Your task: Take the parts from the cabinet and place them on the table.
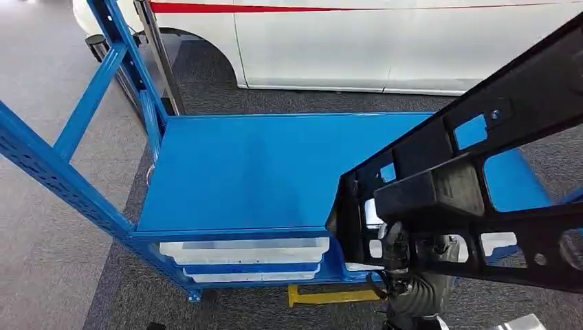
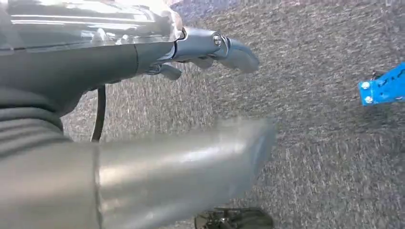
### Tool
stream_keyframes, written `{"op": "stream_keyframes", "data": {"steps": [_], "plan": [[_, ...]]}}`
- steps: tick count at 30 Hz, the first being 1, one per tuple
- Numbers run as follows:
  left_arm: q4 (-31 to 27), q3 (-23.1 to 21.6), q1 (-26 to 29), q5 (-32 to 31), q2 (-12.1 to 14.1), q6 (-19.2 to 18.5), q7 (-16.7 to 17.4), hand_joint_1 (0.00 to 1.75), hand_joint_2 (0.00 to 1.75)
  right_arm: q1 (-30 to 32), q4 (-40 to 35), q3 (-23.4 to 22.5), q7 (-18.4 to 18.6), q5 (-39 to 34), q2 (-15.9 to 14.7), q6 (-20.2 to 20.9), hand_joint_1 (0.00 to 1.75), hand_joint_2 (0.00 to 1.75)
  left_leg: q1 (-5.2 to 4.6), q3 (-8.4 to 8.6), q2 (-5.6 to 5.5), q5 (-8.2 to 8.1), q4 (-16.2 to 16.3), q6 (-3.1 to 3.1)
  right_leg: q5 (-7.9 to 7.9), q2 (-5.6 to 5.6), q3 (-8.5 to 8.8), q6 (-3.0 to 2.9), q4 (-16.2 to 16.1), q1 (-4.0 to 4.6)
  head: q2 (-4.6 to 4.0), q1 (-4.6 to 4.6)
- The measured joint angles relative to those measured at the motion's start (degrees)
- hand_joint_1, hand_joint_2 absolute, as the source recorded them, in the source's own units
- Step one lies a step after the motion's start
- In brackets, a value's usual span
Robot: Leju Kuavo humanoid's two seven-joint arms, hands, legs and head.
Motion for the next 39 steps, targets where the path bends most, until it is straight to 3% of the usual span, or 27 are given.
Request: {"op": "stream_keyframes", "data": {"steps": [1,3,5,6,8,9,11,12,14,15,16,17,18,20,21,23,25,26,27,29,31,32,33,35,36,37,39], "plan": [[-0.7,0.1,-0.3,-0.3,-2.2,0.2,-1.2,0.0,1.75,0.4,-0.2,-0.4,2.0,2.3,0.2,-1.3,1.75,1.75,-0.12,0.03,-0.06,-0.06,0.1,-0.08,-0.13,-0.05,1.45,-0.55,-3.2,0.43,0.0,-0.04],[-6.6,-1.4,-2.5,5.9,-6.3,3.6,3.6,0.0,1.75,1.1,-0.1,-1.1,7.3,6.3,1.7,-2.9,1.75,1.75,-0.41,-0.67,-0.54,0.17,0.2,-0.68,0.06,-0.42,1.13,-0.2,-3.7,0.49,0.0,-0.03],[-18.1,-7.8,-3.5,16.3,-10.7,8.5,17.2,0.0,1.75,1.3,0.5,-1.3,9.0,8.1,3.1,-3.1,1.75,1.75,-0.29,-0.89,-0.75,0.43,-0.2,-1.34,0.33,-0.54,0.91,-0.58,-3.8,0.68,0.0,0.0],[-23.7,-13.4,-3.5,19.0,-11.9,11.0,27.1,0.0,1.75,1.4,0.6,-1.3,9.4,8.3,3.7,-2.8,1.75,1.75,-0.29,-0.94,-0.71,0.02,0.2,-1.63,0.85,-0.73,1.34,-0.92,-4.8,-0.08,0.0,-0.02],[-30.9,-24.7,-2.2,21.9,-12.1,13.7,38.9,0.0,1.75,1.7,1.2,-1.3,9.2,7.2,4.2,-1.7,1.75,1.75,-0.22,-2.09,-0.2,-3.64,4.4,-1.96,1.46,-0.89,1.73,-1.53,-5.2,0.02,0.0,-0.13],[-34.4,-28.8,-1.0,23.4,-11.9,14.3,40.5,0.0,1.75,2.0,1.9,-1.4,8.8,6.3,4.2,-1.0,1.75,1.75,-0.22,-3.89,-0.16,-6.39,8.9,-2.18,1.47,-0.74,1.65,-1.56,-5.1,0.04,0.0,-0.15],[-39.2,-33.9,3.3,23.7,-11.3,14.7,37.5,0.0,1.75,2.7,3.7,-1.8,6.9,4.3,4.2,0.4,1.75,1.75,-0.19,-6.77,-0.11,-9.37,16.1,-2.51,1.45,-0.49,1.26,-1.59,-4.9,0.16,0.0,-0.15],[-39.1,-34.6,4.5,26.7,-9.3,13.4,33.9,0.0,1.75,3.2,4.5,-2.1,4.6,2.8,4.0,0.8,1.75,1.75,-0.22,-6.69,-0.14,-8.82,16.2,-2.58,1.45,-0.28,1.08,-1.6,-4.8,0.15,0.0,-0.13],[-28.4,-31.7,3.9,36.0,-5.7,7.6,19.6,0.0,1.75,4.3,5.6,-2.9,1.1,0.6,3.5,1.6,1.75,1.75,-0.13,-2.92,0.06,-4.49,8.9,-2.56,1.45,-0.21,0.96,-1.59,-4.6,0.22,0.0,-0.11],[-22.8,-29.3,4.0,37.7,-4.3,6.8,10.5,0.0,1.75,5.1,6.0,-3.3,0.2,0.2,3.3,1.7,1.75,1.75,-0.17,0.11,0.11,-2.12,3.3,-2.21,1.45,0.1,0.83,-1.59,-4.4,0.38,0.0,-0.13],[-19.2,-27.3,4.6,38.1,-3.1,6.7,2.7,0.0,1.75,6.3,6.1,-3.6,-0.6,0.0,3.2,1.6,1.75,1.75,-0.35,2.11,0.14,-1.92,-0.9,-1.36,1.45,0.17,0.67,-1.58,-4.2,0.37,0.0,-0.15],[-16.8,-26.2,4.7,38.2,-1.9,6.9,-1.2,0.0,1.75,7.4,6.3,-3.9,-1.1,-0.2,3.1,1.2,1.75,1.75,-0.57,2.13,0.16,-1.21,-0.7,-1.14,1.5,0.1,0.48,-1.24,-4.0,0.78,0.0,-0.13],[-14.1,-25.3,4.2,38.2,-1.2,7.0,-3.6,0.0,1.75,8.3,6.4,-4.2,-1.5,-0.2,2.8,0.9,1.75,1.75,-0.77,1.91,0.04,-1.03,-0.8,-0.89,1.71,-0.12,0.26,-0.9,-4.1,0.42,0.0,-0.2],[-10.1,-24.2,3.1,38.1,-0.7,7.3,-1.1,0.0,1.75,9.2,6.5,-4.5,-1.7,-0.2,2.5,0.3,1.75,1.75,-1.04,1.56,-0.35,-0.31,-1.0,-0.29,2.24,-0.45,0.25,-0.12,-4.3,0.2,0.0,-0.15],[-8.5,-23.9,3.0,38.0,-0.7,7.4,-0.3,0.0,1.75,9.5,6.5,-4.5,-1.8,-0.2,2.4,0.0,1.75,1.75,-0.32,1.04,-0.24,0.56,-2.1,0.07,2.48,-0.36,0.19,0.31,-4.3,0.74,0.0,-0.13],[-6.2,-23.4,2.6,38.0,-0.7,7.4,0.5,0.0,1.75,10.1,6.4,-4.9,-1.8,-0.2,2.1,-0.6,1.75,1.75,-0.03,0.76,0.36,1.65,-2.5,0.67,-2.05,0.02,-1.28,0.84,-1.1,0.35,0.0,0.09],[-4.8,-23.3,2.3,37.8,-0.7,7.2,0.6,0.0,1.75,10.7,6.3,-5.4,-1.6,-0.2,1.9,-1.5,1.75,1.75,-0.02,-0.51,0.65,2.52,-2.4,0.67,-7.84,0.0,-3.84,1.57,7.2,-0.15,0.0,0.07],[-4.1,-23.3,2.1,37.6,-0.7,7.1,0.6,0.0,1.75,11.2,6.2,-5.9,-1.6,-0.2,1.8,-1.9,1.75,1.75,-0.01,-1.22,0.74,2.97,-2.3,0.61,-9.55,-0.01,-4.67,1.88,10.9,-0.34,0.0,0.07],[-3.6,-23.3,1.9,37.5,-0.7,7.0,0.6,0.0,1.75,11.6,6.1,-6.2,-1.6,-0.2,1.8,-2.1,1.75,1.75,0.07,-1.89,0.77,3.35,-2.1,0.44,-9.5,-0.01,-4.26,2.1,12.0,-0.52,0.0,0.07],[-2.9,-23.2,1.8,37.2,-0.6,7.0,0.7,0.0,1.75,12.3,5.6,-6.7,-1.4,-0.3,1.7,-2.2,1.75,1.75,0.3,-3.12,0.79,3.95,-1.6,-0.05,-6.4,-0.05,0.03,2.51,6.9,-1.03,0.0,0.04],[-2.3,-23.1,1.5,36.8,-0.6,7.0,0.7,0.0,1.75,12.7,4.9,-7.1,-1.4,-0.3,1.7,-2.2,1.75,1.75,0.53,-4.3,0.67,4.53,-0.7,-0.77,-3.95,0.0,7.59,2.89,-3.7,-1.53,0.0,0.07],[-2.3,-23.1,1.4,36.8,-0.5,7.1,0.8,0.0,1.75,12.7,4.6,-7.2,-1.4,-0.3,1.7,-2.2,1.75,1.75,0.44,-4.83,0.53,4.82,-0.4,-1.23,-4.86,0.36,8.45,2.26,-5.5,-0.95,0.0,0.04],[-2.1,-23.1,1.4,36.6,-0.5,7.1,0.8,0.0,1.75,13.3,4.2,-7.5,-1.4,-0.4,1.7,-2.2,1.75,1.75,0.41,-4.61,0.44,5.14,-0.4,-1.65,-3.78,0.8,7.67,1.43,-4.8,-0.74,0.0,0.02],[-1.8,-23.1,1.2,36.5,-0.5,7.2,0.9,0.0,1.75,13.8,3.4,-7.8,-1.5,-1.1,1.7,-2.1,1.75,1.75,0.48,-4.83,0.3,6.09,-0.7,-2.55,-3.86,0.79,7.14,0.74,-4.8,-0.35,0.0,0.0],[-1.7,-23.1,1.3,36.3,-0.5,7.2,0.9,0.0,1.75,13.9,3.1,-8.0,-1.5,-1.4,1.7,-2.1,1.75,1.75,0.55,-5.03,0.26,6.3,-1.0,-3.02,-3.48,0.75,6.73,-0.05,-5.1,-0.58,0.0,0.0],[-1.4,-23.1,1.2,36.2,-0.5,7.2,0.7,0.0,1.75,14.1,2.7,-8.1,-1.6,-1.8,1.8,-1.8,1.75,1.75,0.77,-5.67,0.26,5.42,-0.2,-3.18,-2.77,0.39,6.02,-0.86,-5.3,-0.83,0.0,0.02],[-1.3,-23.1,1.3,36.0,-0.5,7.0,0.6,0.0,1.75,14.8,2.0,-8.7,-1.7,-2.5,2.0,-1.2,1.75,1.75,0.78,-7.69,0.32,-1.83,5.5,-3.3,-1.63,0.33,4.58,-1.78,-5.3,-0.59,0.0,-0.04]]}}
